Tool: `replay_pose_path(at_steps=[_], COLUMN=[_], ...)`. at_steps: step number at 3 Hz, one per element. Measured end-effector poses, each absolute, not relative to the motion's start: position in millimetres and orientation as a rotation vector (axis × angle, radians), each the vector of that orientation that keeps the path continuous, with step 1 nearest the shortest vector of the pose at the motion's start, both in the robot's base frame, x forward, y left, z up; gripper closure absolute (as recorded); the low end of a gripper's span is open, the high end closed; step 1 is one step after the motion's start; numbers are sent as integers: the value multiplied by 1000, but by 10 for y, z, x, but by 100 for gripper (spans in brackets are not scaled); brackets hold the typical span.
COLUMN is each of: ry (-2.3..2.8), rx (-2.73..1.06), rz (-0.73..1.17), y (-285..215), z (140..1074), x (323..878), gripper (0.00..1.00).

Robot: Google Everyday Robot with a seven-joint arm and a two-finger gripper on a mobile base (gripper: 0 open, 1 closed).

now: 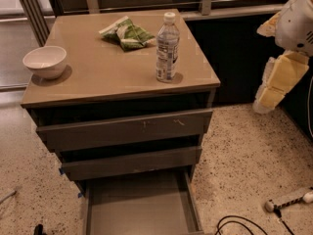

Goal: Place blue plastic bottle into bottom drawer

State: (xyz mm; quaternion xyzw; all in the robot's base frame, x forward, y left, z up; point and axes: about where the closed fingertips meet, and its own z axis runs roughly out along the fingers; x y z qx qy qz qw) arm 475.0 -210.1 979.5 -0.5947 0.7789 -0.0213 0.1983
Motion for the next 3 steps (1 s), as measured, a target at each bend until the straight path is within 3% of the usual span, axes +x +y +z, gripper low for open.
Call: replay_pose_path(at_steps=[2, 3], ry=[2067, 1950], rx=[-1563, -1461], rz=[127, 399], y=[-1823, -1509], z=[9721, 9722], x=[5929, 6440], gripper=[0, 0])
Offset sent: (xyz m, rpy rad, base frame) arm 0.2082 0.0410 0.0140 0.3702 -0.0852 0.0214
